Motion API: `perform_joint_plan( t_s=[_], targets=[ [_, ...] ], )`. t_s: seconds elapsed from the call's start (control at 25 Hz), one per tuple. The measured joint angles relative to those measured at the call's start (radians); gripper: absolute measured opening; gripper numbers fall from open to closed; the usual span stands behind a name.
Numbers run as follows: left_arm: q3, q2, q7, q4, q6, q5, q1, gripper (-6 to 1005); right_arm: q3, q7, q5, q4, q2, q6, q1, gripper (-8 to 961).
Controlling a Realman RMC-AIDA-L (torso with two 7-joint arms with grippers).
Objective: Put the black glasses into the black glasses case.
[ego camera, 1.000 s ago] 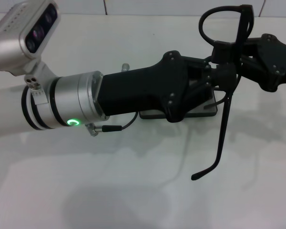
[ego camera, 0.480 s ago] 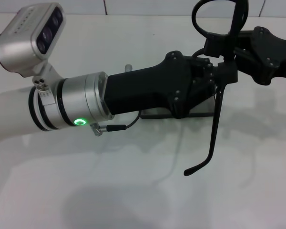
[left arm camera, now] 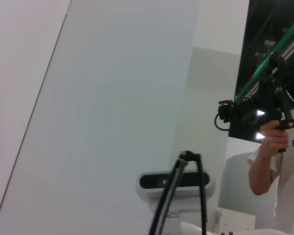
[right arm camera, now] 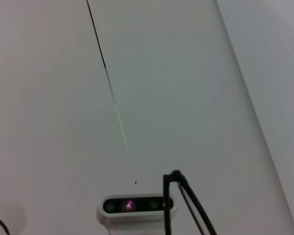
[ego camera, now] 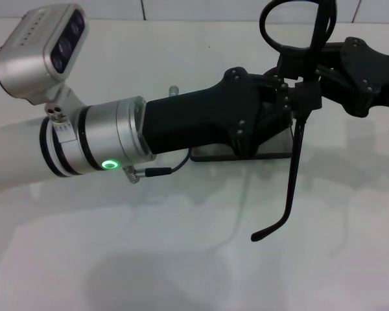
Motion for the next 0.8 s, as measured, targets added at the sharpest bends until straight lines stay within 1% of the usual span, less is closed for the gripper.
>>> perform_joint_plan(
  t_s=[0.52, 0.72, 0.8],
  targets=[
    [0.0, 0.0, 0.0, 0.0, -0.005, -0.008, 0.0, 33, 0.005, -0.002, 0.0, 0.0, 0.0, -0.006, -0.006, 107],
    [-0.007, 0.007, 0.002, 0.0, 0.045, -0.031, 0.01, 33, 0.024, -0.005, 0.001, 0.001, -0.002, -0.01, -0.017, 107],
    [-0.013, 0.01, 0.008, 0.0, 0.081, -0.047, 0.022, 33, 0.059, -0.005, 0.015, 0.002, -0.003, -0.031, -0.029, 107]
  ],
)
